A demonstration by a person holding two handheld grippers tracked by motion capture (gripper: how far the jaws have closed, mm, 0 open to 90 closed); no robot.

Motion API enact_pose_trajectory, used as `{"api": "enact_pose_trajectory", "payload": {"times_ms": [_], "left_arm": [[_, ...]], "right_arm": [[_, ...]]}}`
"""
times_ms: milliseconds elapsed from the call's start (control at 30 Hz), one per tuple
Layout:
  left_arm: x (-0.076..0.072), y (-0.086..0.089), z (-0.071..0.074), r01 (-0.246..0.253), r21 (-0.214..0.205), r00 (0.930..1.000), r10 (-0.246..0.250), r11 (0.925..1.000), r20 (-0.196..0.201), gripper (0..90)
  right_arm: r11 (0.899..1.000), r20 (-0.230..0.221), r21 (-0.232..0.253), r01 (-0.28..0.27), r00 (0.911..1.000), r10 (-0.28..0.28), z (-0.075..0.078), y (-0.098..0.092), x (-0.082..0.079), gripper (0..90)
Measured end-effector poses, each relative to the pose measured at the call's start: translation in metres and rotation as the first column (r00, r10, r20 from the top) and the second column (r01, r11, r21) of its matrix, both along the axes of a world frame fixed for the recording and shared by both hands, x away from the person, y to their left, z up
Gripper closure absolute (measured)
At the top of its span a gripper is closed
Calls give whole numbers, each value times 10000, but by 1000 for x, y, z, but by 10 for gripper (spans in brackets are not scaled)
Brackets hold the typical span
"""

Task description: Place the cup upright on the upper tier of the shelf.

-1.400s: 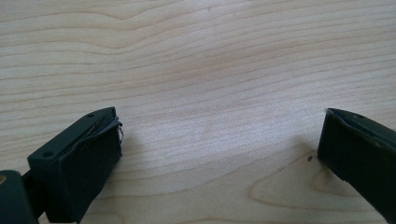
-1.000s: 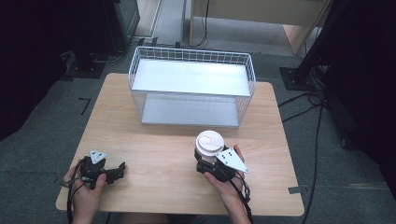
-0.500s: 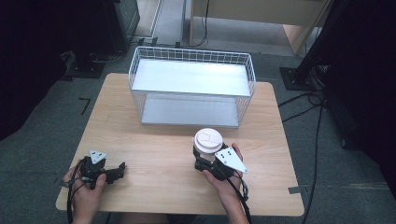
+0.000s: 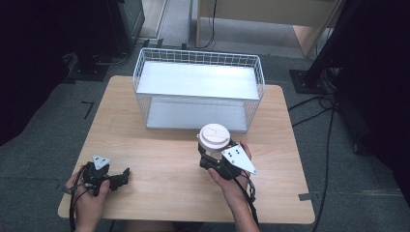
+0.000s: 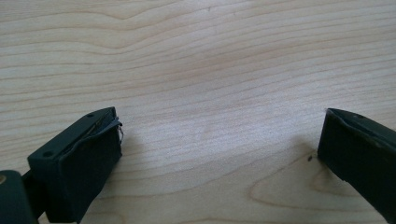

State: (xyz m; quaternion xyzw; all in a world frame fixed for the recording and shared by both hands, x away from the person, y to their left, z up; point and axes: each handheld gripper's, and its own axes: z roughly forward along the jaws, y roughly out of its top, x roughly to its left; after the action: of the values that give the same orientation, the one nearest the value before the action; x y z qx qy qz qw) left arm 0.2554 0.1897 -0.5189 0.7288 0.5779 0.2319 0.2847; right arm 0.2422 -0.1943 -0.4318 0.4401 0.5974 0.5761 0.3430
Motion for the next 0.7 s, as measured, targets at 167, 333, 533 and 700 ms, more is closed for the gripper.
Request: {"api": "enact_pose_trajectory", "payload": {"times_ms": [167, 333, 533, 700], "left_arm": [[0, 0, 0, -1, 11, 10000, 1, 10000, 15, 0], [0, 0, 0, -4, 6, 10000, 4, 10000, 22, 0], [0, 0, 0, 18, 32, 10000, -18, 10000, -8, 0], [0, 0, 0, 36, 46, 10000, -36, 10000, -28, 0]], "right_arm": [[9999, 302, 88, 55, 9995, -58, 9, 1, 3, 153], [9997, 645, 211, 139, 9978, -153, 21, 2, 6, 153], [9993, 909, 252, 260, 9955, -282, 34, 3, 11, 153], [9992, 1126, 194, 337, 9930, -357, 43, 4, 16, 153]]}}
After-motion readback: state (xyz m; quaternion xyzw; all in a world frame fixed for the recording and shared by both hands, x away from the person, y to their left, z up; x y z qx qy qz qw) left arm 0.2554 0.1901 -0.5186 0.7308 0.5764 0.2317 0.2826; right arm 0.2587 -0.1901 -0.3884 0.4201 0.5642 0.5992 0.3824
